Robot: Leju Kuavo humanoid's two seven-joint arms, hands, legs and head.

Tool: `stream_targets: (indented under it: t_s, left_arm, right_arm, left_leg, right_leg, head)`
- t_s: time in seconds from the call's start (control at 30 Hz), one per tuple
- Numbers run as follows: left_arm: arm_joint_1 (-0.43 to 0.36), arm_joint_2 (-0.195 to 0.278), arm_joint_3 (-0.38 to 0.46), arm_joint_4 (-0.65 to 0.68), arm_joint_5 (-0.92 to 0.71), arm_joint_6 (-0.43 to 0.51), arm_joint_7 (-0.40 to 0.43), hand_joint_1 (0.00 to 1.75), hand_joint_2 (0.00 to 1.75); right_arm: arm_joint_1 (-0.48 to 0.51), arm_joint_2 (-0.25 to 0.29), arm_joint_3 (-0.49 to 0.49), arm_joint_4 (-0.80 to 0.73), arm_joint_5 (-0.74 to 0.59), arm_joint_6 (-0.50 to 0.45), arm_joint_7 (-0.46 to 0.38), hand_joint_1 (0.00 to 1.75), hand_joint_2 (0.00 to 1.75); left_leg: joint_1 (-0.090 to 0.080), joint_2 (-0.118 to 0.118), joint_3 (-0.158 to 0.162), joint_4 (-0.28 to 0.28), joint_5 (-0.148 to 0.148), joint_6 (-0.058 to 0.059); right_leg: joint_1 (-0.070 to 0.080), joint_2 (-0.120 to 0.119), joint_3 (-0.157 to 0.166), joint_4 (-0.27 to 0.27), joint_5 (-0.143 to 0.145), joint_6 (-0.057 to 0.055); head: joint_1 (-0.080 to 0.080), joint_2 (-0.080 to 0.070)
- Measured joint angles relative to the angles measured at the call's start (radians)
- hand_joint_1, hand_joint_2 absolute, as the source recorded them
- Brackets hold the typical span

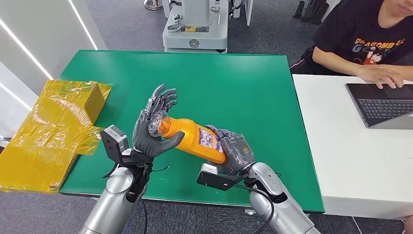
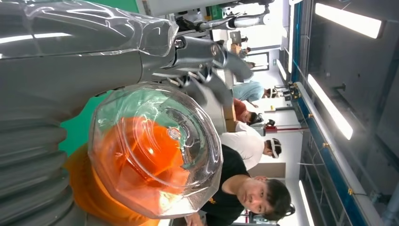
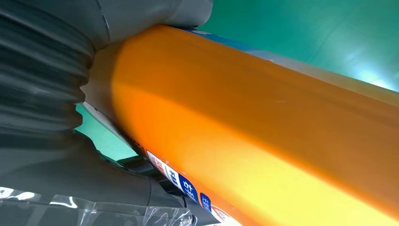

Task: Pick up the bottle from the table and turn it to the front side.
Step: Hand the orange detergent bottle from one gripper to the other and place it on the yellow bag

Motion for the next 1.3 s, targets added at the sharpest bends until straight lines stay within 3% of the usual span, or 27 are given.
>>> stream_targets:
  t_s: [0.87,0.93,1.07,1.13,1.3]
  left_arm:
    - [0.001,0.0,-0.026,0.023,-0.008,-0.042,0.03,0.01,1.75]
    - [0.001,0.0,-0.026,0.024,-0.005,-0.041,0.03,0.18,1.75]
    - [0.002,-0.002,-0.026,0.024,0.012,-0.03,0.029,1.6,1.75]
    - [0.004,-0.004,-0.026,0.024,0.021,-0.02,0.025,1.73,1.75]
    - [0.015,-0.014,-0.026,0.024,0.037,0.003,0.002,1.75,1.75]
  right_arm:
    - [-0.013,-0.003,0.02,0.006,0.023,-0.025,0.005,1.75,1.75]
    - [-0.013,-0.003,0.021,0.007,0.024,-0.025,0.006,1.75,1.75]
    - [-0.012,-0.003,0.022,0.008,0.026,-0.025,0.01,1.75,1.75]
    - [-0.012,-0.003,0.022,0.009,0.027,-0.024,0.014,1.75,1.75]
    - [-0.013,-0.002,0.022,0.009,0.027,-0.019,0.022,1.75,1.75]
  left_leg:
    - [0.0,0.0,0.0,0.0,0.0,0.0]
    - [0.0,0.0,0.0,0.0,0.0,0.0]
    - [0.0,0.0,0.0,0.0,0.0,0.0]
    - [0.0,0.0,0.0,0.0,0.0,0.0]
    - [0.0,0.0,0.0,0.0,0.0,0.0]
  right_leg:
    - [0.0,0.0,0.0,0.0,0.0,0.0]
    - [0.0,0.0,0.0,0.0,0.0,0.0]
    - [0.0,0.0,0.0,0.0,0.0,0.0]
    - [0.0,0.0,0.0,0.0,0.0,0.0]
    - [0.0,0.0,0.0,0.0,0.0,0.0]
  head:
    - [0.0,0.0]
    - [0.0,0.0]
    - [0.0,0.0]
    - [0.0,0.0]
    - [0.0,0.0]
